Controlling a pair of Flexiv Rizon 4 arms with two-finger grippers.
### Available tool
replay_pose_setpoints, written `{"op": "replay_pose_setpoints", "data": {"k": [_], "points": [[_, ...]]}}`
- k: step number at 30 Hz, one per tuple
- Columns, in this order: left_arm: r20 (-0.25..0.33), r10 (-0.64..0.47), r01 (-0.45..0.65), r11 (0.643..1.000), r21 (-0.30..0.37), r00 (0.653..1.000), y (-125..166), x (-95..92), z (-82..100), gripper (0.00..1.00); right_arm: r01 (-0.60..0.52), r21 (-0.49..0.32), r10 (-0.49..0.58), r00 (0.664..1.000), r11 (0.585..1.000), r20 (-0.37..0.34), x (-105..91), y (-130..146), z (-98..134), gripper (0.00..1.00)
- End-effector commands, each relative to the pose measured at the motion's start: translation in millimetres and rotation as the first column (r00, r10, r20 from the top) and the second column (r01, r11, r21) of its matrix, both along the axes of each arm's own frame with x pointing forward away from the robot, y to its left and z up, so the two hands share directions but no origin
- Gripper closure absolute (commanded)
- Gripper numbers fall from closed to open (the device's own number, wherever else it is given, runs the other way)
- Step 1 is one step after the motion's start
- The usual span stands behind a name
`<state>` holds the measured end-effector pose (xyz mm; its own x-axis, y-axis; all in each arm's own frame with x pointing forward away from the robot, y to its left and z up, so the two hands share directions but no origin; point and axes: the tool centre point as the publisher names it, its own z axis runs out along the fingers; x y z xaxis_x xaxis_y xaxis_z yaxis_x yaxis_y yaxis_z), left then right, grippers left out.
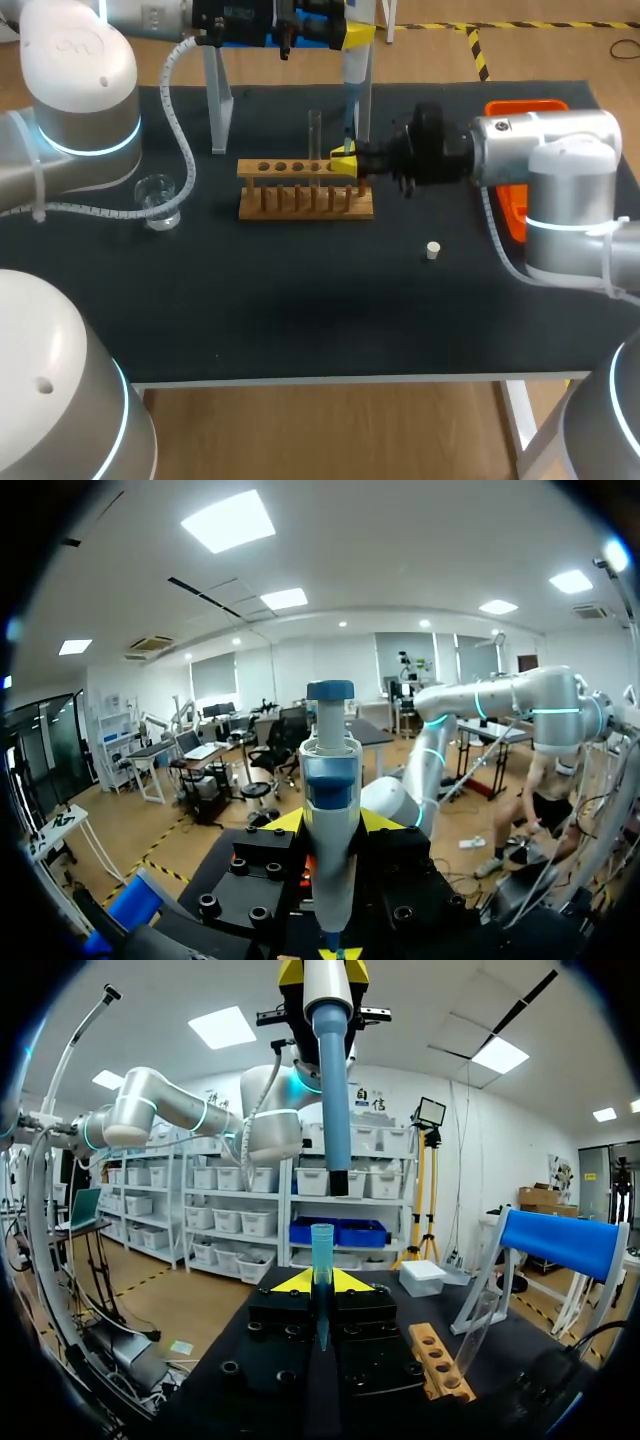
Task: Invert the test tube, pick up the pipette, mount the tip to pipette, aspirate from beaker and dispense into the tube, eject the tip, return the pipette, and cap with the stopper.
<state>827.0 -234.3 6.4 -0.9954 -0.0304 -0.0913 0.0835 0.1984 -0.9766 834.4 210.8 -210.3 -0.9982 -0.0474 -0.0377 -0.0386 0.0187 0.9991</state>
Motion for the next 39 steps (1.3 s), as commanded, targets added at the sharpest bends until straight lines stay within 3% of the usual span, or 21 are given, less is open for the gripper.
{"op": "replay_pose_setpoints", "data": {"k": [1,39], "points": [[-0.001,-0.003,0.003,1.000,0.002,1.000,0.8,0.3,0.7,1.00,0.000,0.000,0.000,1.000,1.000,-0.001,-0.4,-1.4,1.7,1.00],[-0.001,-0.003,0.003,1.000,0.002,1.000,0.8,0.3,0.7,1.00,0.000,0.005,0.000,1.000,1.000,0.000,8.0,1.2,8.9,1.00]]}}
